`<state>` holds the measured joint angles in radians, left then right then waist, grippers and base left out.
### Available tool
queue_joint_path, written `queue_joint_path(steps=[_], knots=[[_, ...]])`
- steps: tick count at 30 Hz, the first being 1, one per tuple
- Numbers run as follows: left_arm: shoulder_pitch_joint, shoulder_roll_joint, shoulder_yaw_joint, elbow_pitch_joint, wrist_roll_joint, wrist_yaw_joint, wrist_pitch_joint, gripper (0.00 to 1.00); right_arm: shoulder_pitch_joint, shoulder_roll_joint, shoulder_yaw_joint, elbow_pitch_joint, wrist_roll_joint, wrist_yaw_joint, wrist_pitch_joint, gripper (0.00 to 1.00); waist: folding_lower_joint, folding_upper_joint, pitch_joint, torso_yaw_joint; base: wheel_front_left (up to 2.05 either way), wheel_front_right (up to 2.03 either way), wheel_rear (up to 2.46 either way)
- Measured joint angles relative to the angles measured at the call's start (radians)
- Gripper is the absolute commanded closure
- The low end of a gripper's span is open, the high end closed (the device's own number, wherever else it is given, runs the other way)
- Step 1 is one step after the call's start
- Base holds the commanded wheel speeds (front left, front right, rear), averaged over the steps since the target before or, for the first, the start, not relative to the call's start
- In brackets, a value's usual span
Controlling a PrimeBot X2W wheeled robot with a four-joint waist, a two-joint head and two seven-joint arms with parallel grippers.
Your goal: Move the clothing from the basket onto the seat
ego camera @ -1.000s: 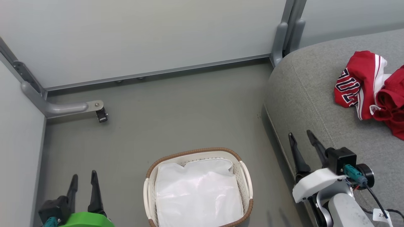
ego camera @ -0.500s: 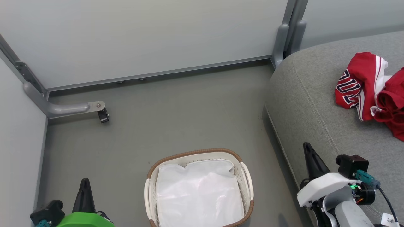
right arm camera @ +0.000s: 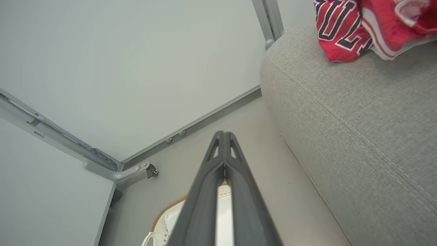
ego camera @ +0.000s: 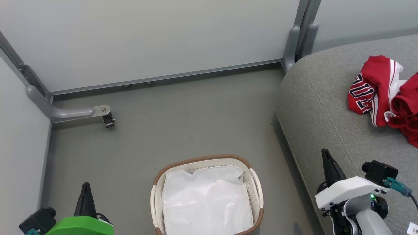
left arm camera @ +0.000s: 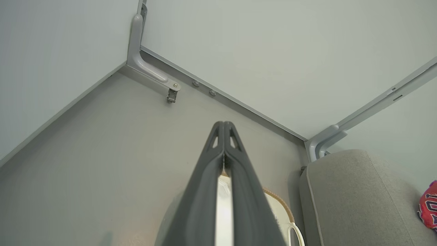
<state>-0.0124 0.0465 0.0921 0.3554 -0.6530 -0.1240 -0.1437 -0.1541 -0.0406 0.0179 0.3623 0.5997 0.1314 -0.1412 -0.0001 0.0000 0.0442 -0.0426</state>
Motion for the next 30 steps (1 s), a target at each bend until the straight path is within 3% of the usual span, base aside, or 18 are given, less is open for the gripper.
queue_joint_path(steps=[30], knots=[[-0.035,0.000,0.007,-0.043,-0.378,0.000,0.103,1.00,0.016,-0.002,-0.052,-0.046,0.400,0.000,0.099,1.00,0.0000,0.0000,-0.012,0.013,0.00,0.00,0.00]])
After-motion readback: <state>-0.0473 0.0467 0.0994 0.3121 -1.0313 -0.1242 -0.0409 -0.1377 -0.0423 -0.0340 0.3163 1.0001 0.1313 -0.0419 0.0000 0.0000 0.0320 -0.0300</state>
